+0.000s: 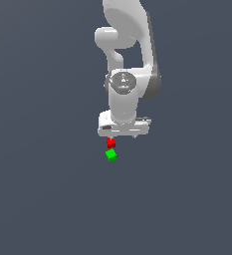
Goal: Stack the red cube on top of the green cube.
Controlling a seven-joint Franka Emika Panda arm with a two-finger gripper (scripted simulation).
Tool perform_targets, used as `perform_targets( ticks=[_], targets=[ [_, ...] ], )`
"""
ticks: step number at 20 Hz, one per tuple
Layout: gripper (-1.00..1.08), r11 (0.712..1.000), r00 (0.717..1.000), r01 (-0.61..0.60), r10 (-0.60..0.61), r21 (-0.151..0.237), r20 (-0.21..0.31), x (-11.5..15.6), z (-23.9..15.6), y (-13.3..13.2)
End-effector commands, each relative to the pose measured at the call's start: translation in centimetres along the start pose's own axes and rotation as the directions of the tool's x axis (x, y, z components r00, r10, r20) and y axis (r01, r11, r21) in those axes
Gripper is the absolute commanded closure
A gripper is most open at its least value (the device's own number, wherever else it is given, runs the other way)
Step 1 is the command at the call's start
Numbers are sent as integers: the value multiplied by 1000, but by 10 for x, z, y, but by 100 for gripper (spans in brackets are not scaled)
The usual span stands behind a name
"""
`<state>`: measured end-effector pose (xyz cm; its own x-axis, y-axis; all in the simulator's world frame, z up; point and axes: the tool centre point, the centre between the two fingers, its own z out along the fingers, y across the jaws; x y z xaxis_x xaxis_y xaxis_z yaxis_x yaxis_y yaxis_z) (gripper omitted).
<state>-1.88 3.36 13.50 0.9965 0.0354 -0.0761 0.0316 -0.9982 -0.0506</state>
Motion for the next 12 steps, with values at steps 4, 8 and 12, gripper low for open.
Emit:
perform_targets(
  ticks=[4, 8, 12],
  targets=[
    [-92, 1000, 1000, 3, -3, -1, -1, -1, 1, 1],
    [-92, 1000, 1000, 19, -19, -6, -7, -5, 7, 5],
    [-92, 999, 999, 46, -46, -15, -18, -12, 17, 14]
  ],
)
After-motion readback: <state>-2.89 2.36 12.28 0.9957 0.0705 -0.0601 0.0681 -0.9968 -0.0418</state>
